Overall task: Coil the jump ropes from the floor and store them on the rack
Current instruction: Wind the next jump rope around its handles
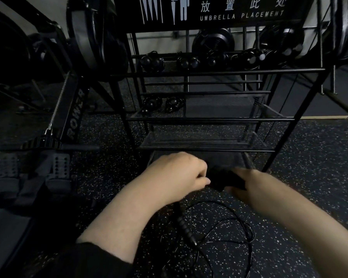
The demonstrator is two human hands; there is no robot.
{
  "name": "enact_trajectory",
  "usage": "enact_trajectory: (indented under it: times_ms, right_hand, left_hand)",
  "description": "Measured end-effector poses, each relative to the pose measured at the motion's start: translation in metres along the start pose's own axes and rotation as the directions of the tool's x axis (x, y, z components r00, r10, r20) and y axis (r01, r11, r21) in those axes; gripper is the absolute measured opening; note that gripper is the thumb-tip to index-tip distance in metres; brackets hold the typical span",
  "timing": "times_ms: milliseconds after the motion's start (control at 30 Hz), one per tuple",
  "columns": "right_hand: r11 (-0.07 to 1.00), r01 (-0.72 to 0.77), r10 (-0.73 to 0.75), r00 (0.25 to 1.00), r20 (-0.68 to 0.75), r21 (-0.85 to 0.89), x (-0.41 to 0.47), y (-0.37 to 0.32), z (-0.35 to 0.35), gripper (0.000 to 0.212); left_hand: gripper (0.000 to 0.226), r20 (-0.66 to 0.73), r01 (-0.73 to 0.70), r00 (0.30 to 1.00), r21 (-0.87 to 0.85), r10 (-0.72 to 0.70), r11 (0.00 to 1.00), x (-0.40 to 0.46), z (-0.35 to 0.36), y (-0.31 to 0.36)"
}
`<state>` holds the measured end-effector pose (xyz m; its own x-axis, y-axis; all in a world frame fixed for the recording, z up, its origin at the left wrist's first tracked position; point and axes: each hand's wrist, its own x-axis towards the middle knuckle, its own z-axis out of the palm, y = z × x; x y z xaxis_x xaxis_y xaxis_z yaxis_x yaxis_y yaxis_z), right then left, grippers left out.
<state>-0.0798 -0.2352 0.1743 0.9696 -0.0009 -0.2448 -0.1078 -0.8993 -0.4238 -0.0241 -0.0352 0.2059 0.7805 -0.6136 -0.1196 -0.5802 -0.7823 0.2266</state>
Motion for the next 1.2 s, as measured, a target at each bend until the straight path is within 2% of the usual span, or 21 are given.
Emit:
enact_trajectory:
  times_ms: [67,133,267,367,467,533,633,667,767,833,900,933,967,1067,1133,1200]
  right_hand:
    - [0.997,0.067,-0.074,0.984,0.162,0.043,-0.001,0.001,0.001,0.026]
    - [0.985,0.141,-0.163,0.947,0.278,0.097,-0.004,-0.002,0.001,0.02]
    - [0.916,0.176,-0.316,0.871,0.377,0.361,-0.012,-0.011,-0.005,0.018]
    - [0.795,0.185,-0.423,0.853,0.307,0.578,-0.018,-0.014,-0.013,0.023]
    - [0.708,0.23,-0.465,0.863,0.196,0.668,-0.022,-0.014,-0.016,0.032]
    - [0.676,0.265,-0.443,0.892,0.091,0.688,-0.023,-0.013,-0.018,0.03]
    - [0.645,0.334,-0.382,0.92,-0.088,0.687,-0.024,-0.014,-0.019,0.029]
    - [0.636,0.333,-0.334,0.932,-0.141,0.696,-0.024,-0.014,-0.019,0.032]
    - [0.633,0.297,-0.162,0.954,-0.253,0.715,-0.022,-0.014,-0.021,0.045]
    - [0.65,0.253,-0.088,0.962,-0.26,0.716,-0.022,-0.017,-0.021,0.043]
    - [0.668,0.208,-0.008,0.962,-0.273,0.714,-0.021,-0.019,-0.021,0.036]
    - [0.687,0.179,0.047,0.956,-0.288,0.705,-0.02,-0.017,-0.022,0.031]
    - [0.716,0.141,0.095,0.951,-0.295,0.684,-0.018,-0.015,-0.023,0.028]
    - [0.849,-0.012,0.157,0.961,-0.23,0.529,-0.012,-0.006,-0.023,0.031]
    - [0.924,-0.073,0.154,0.969,-0.193,0.375,-0.007,-0.003,-0.017,0.039]
    - [0.959,-0.09,0.143,0.973,-0.183,0.269,-0.004,-0.003,-0.011,0.044]
  left_hand:
    - [0.026,0.002,-0.04,0.999,-0.049,0.04,0.998,-0.004,-0.01,-0.009]
    - [0.023,0.008,-0.059,0.998,-0.242,0.063,0.969,-0.007,-0.013,-0.019]
    - [0.018,0.008,-0.091,0.993,-0.567,0.115,0.819,-0.01,-0.01,-0.03]
    - [0.015,-0.042,-0.116,0.99,-0.783,0.133,0.611,-0.012,-0.006,-0.028]
    - [0.015,-0.049,-0.091,0.993,-0.888,0.103,0.451,-0.009,-0.001,-0.022]
    - [0.02,-0.055,-0.082,0.995,-0.922,0.081,0.379,-0.004,0.003,-0.019]
    - [0.032,-0.091,-0.093,0.996,-0.979,0.024,0.182,-0.002,0.011,-0.013]
    - [0.037,-0.109,-0.104,0.994,-0.979,-0.022,0.174,-0.002,0.015,-0.011]
    - [0.059,-0.056,-0.022,0.988,-0.972,-0.142,0.234,0.001,0.024,-0.006]
    - [0.053,0.016,0.061,0.986,-0.961,-0.168,0.268,0.004,0.026,-0.002]
    - [0.038,0.069,0.126,0.981,-0.937,-0.179,0.326,0.006,0.026,-0.001]
    - [0.033,0.086,0.152,0.979,-0.914,-0.186,0.377,0.006,0.025,-0.002]
    - [0.034,0.08,0.165,0.977,-0.868,-0.197,0.467,0.006,0.025,-0.005]
    - [0.035,0.01,0.15,0.985,-0.556,-0.174,0.817,0.005,0.021,-0.007]
    - [0.035,0.012,0.12,0.992,-0.349,-0.124,0.93,0.003,0.018,-0.002]
    - [0.032,0.026,0.093,0.996,-0.189,-0.09,0.978,0.001,0.011,0.004]
